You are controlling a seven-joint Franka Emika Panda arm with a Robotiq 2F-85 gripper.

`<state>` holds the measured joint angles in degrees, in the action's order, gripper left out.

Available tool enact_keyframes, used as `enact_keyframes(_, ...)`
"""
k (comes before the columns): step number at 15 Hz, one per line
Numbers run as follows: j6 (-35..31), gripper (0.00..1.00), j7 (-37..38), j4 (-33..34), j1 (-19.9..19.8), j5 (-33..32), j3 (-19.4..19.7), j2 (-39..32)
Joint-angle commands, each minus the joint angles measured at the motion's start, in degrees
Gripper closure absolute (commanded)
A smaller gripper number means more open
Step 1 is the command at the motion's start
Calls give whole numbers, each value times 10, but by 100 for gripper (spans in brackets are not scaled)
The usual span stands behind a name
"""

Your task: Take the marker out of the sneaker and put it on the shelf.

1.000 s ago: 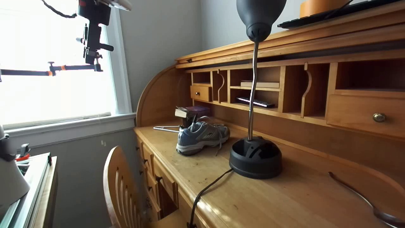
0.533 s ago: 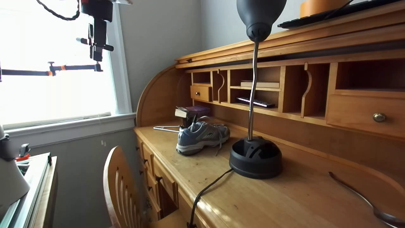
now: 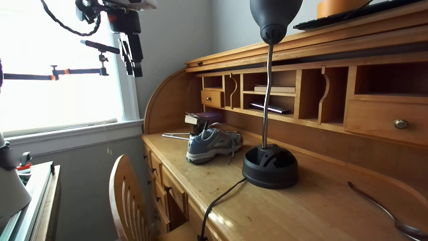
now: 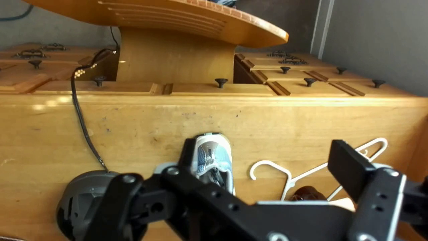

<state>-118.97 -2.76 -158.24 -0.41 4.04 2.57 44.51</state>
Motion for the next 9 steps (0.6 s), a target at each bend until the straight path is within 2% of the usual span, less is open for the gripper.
enact_keyframes(1, -79, 0, -21, 1, 5, 8, 16, -80)
enact_keyframes(2, -86, 0, -20, 1, 2, 3, 14, -92)
enact_keyframes(3, -59, 0, -11, 1, 0, 1, 8, -53)
enact_keyframes(9, -74, 0, -2, 7, -4, -4, 1, -70)
